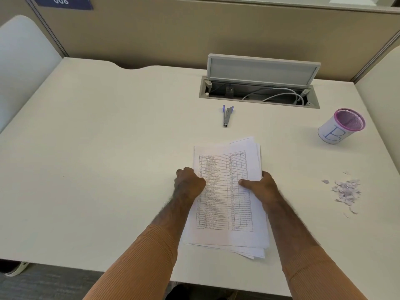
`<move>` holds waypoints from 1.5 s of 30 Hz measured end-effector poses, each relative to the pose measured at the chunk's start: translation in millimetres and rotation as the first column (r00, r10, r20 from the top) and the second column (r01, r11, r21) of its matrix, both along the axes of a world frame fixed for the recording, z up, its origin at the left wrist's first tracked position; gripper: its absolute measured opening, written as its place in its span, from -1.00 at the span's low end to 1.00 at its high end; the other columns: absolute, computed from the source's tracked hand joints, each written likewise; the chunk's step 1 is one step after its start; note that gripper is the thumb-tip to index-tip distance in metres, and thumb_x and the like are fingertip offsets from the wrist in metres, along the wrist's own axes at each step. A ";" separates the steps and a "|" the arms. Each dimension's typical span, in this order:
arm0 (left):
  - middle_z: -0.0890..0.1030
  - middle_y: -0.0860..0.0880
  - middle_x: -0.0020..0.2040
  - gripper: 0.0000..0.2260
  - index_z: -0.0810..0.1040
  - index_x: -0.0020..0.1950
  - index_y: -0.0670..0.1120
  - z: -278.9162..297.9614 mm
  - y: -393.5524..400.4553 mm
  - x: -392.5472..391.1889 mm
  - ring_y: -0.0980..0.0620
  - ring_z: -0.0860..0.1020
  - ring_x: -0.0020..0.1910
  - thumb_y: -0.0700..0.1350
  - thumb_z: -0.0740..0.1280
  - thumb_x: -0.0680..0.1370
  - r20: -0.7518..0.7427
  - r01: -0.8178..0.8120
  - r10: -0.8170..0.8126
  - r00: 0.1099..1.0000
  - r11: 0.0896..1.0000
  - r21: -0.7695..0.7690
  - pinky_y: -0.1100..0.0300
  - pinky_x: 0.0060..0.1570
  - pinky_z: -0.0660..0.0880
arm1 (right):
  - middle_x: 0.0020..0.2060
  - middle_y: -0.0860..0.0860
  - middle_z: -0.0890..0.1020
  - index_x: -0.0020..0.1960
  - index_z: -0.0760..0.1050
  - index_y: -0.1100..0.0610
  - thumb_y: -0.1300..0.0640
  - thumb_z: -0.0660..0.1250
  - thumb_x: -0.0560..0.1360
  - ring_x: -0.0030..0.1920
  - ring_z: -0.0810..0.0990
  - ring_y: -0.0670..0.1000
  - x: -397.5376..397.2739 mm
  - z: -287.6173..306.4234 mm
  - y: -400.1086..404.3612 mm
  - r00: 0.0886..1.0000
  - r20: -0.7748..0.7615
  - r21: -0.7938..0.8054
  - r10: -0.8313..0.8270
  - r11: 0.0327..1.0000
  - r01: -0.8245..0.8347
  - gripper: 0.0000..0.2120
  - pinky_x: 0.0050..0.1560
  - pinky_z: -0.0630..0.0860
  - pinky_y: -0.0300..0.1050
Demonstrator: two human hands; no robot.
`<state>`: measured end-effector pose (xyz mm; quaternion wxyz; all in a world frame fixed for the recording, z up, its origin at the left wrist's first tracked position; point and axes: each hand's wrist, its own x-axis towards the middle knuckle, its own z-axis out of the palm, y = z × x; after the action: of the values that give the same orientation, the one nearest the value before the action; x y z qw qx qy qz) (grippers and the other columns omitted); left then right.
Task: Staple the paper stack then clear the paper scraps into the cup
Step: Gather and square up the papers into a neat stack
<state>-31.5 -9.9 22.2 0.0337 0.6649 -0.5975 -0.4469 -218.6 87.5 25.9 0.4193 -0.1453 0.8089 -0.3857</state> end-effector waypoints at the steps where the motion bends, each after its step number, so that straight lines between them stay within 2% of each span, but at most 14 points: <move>1: 0.48 -0.09 0.14 -0.70 0.57 0.14 -0.14 -0.4 0.2 -0.2 -0.13 0.59 0.08 -0.07 0.36 0.45 0.005 -0.002 0.002 1.000 1.000 -0.006 -0.02 0.07 0.64 | 0.04 0.12 0.67 0.20 0.52 0.22 0.23 0.57 0.30 -0.05 0.67 0.12 -3.0 -0.2 2.1 0.998 0.056 -0.019 0.006 1.000 -0.005 -0.50 -0.05 0.60 -0.05; 5: 0.49 -0.08 0.14 -0.74 0.59 0.10 -0.15 -3.3 -0.5 0.6 -0.12 0.59 0.06 -0.10 0.33 0.45 -0.011 -0.009 0.008 1.000 1.000 -0.020 0.04 0.03 0.62 | 0.07 0.18 0.68 0.20 0.56 0.25 0.27 0.53 0.35 0.02 0.68 0.20 -9.6 0.4 7.8 0.971 0.238 -0.077 0.010 0.997 0.009 -0.56 0.14 0.58 0.15; 8: 0.54 -0.09 0.14 -0.72 0.61 0.07 -0.14 -6.1 -0.4 1.6 -0.09 0.60 0.06 -0.08 0.31 0.42 -0.029 -0.012 0.011 1.000 0.999 -0.032 0.03 0.04 0.63 | 0.04 0.21 0.68 0.16 0.57 0.28 0.34 0.48 0.38 0.00 0.68 0.21 -10.7 4.4 10.1 0.931 0.364 -0.101 -0.024 0.993 0.065 -0.65 0.06 0.60 0.10; 11: 0.46 -0.04 0.13 -0.71 0.57 0.17 -0.16 -7.2 0.9 2.5 -0.11 0.56 0.14 -0.11 0.32 0.48 -0.029 -0.008 0.007 1.000 0.999 -0.044 0.12 0.06 0.53 | -0.02 0.20 0.69 0.09 0.57 0.29 0.38 0.44 0.40 -0.08 0.68 0.17 -12.3 10.1 9.9 0.898 0.438 -0.121 -0.043 0.987 0.106 -0.73 -0.08 0.62 0.02; 16: 0.54 -0.12 0.19 -0.77 0.60 0.05 -0.14 -9.5 0.3 5.3 -0.11 0.57 0.12 -0.08 0.34 0.44 -0.081 -0.057 0.053 0.995 0.997 -0.049 0.01 0.15 0.58 | 0.02 0.20 0.69 0.15 0.58 0.29 0.36 0.46 0.38 -0.02 0.68 0.18 -13.4 15.4 6.5 0.939 0.341 -0.157 0.038 0.987 0.017 -0.66 -0.05 0.60 -0.02; 18: 0.49 -0.12 0.33 -0.59 0.56 0.27 -0.12 -11.5 -3.1 9.3 -0.10 0.55 0.23 -0.01 0.38 0.46 -0.117 -0.095 0.090 0.989 0.995 -0.033 0.01 0.25 0.54 | 0.05 0.18 0.69 0.18 0.57 0.27 0.35 0.46 0.39 0.01 0.69 0.18 -14.4 21.7 5.0 0.940 0.325 -0.198 0.101 0.980 -0.036 -0.64 0.02 0.60 0.02; 20: 0.41 -0.13 0.43 -0.39 0.40 0.47 -0.10 -9.0 -8.2 15.1 -0.12 0.50 0.33 0.07 0.44 0.48 -0.223 -0.160 0.155 0.962 0.987 -0.004 -0.04 0.31 0.50 | 0.09 0.19 0.68 0.22 0.55 0.25 0.34 0.44 0.40 0.07 0.68 0.19 -16.4 30.4 3.1 0.922 0.343 -0.257 0.181 0.962 -0.093 -0.61 0.11 0.58 0.08; 22: 0.45 -0.13 0.43 -0.35 0.33 0.52 -0.09 -0.5 -14.7 21.0 -0.09 0.53 0.29 0.07 0.45 0.50 -0.395 -0.204 0.212 0.894 0.977 0.063 -0.03 0.20 0.54 | 0.11 0.17 0.68 0.25 0.54 0.23 0.33 0.43 0.41 0.11 0.66 0.18 -18.3 40.3 0.6 0.894 0.358 -0.324 0.268 0.934 -0.151 -0.59 0.15 0.56 0.08; 24: 0.57 -0.10 0.34 -0.50 0.39 0.46 -0.06 10.2 -19.9 26.1 -0.01 0.61 0.17 0.00 0.42 0.55 -0.585 -0.156 0.212 0.783 0.977 0.145 0.10 0.01 0.57 | 0.12 0.14 0.68 0.26 0.54 0.20 0.29 0.43 0.39 0.12 0.66 0.16 -19.5 50.9 -2.1 0.877 0.338 -0.373 0.340 0.905 -0.206 -0.57 0.16 0.56 0.06; 28: 0.65 -0.08 0.29 -0.62 0.50 0.41 -0.08 26.4 -28.8 35.2 -0.13 0.62 0.26 -0.11 0.37 0.59 -0.804 -0.072 0.200 0.559 0.978 0.194 -0.09 0.19 0.58 | 0.11 0.11 0.69 0.25 0.54 0.17 0.16 0.49 0.34 0.13 0.66 0.15 -20.4 63.8 -11.5 0.903 0.215 -0.405 0.372 0.875 -0.264 -0.51 0.19 0.55 0.12; 34: 0.68 -0.09 0.22 -0.72 0.54 0.33 -0.14 66.2 -40.4 33.3 -0.10 0.64 0.21 -0.24 0.28 0.63 -0.873 -0.152 0.072 0.482 0.988 -0.002 0.02 0.16 0.61 | 0.10 0.09 0.67 0.18 0.58 0.10 0.17 0.39 0.51 0.10 0.65 0.15 -15.3 83.8 -26.1 0.955 -0.036 -0.474 0.295 0.836 -0.276 -0.76 0.18 0.55 0.24; 38: 0.70 0.01 0.12 -0.76 0.59 0.21 -0.05 95.6 -42.2 28.9 -0.02 0.64 0.15 -0.20 0.30 0.56 -0.908 -0.192 0.014 0.418 0.979 -0.073 0.06 0.15 0.57 | 0.07 0.16 0.66 0.15 0.58 0.13 0.08 0.41 0.45 0.08 0.63 0.20 -9.4 102.7 -30.1 0.965 -0.129 -0.556 0.228 0.789 -0.261 -0.71 0.13 0.58 0.19; 41: 0.72 0.08 0.02 -0.78 0.62 0.12 0.00 100.8 -40.1 28.5 0.05 0.65 0.05 -0.15 0.32 0.51 -0.900 -0.203 0.000 0.435 0.974 -0.098 0.07 0.09 0.56 | 0.03 0.17 0.66 0.09 0.58 0.11 0.06 0.45 0.40 0.04 0.62 0.20 -7.4 103.8 -27.0 0.971 -0.151 -0.592 0.188 0.769 -0.241 -0.71 0.06 0.61 0.15; 45: 0.72 0.12 0.00 -0.78 0.62 0.11 0.04 88.9 -33.3 29.7 0.04 0.64 0.04 -0.12 0.33 0.49 -0.867 -0.163 -0.042 0.496 0.977 -0.140 0.09 0.07 0.57 | -0.01 -0.03 0.68 0.04 0.60 0.00 0.17 0.51 0.38 -0.01 0.66 0.01 -7.5 92.4 -18.9 0.969 -0.103 -0.608 0.225 0.757 -0.241 -0.74 0.00 0.61 0.00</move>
<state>-1.8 -43.2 111.2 0.4119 0.3650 -0.5186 -0.6544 -226.2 68.6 118.3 0.3838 -0.3779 0.6192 -0.5714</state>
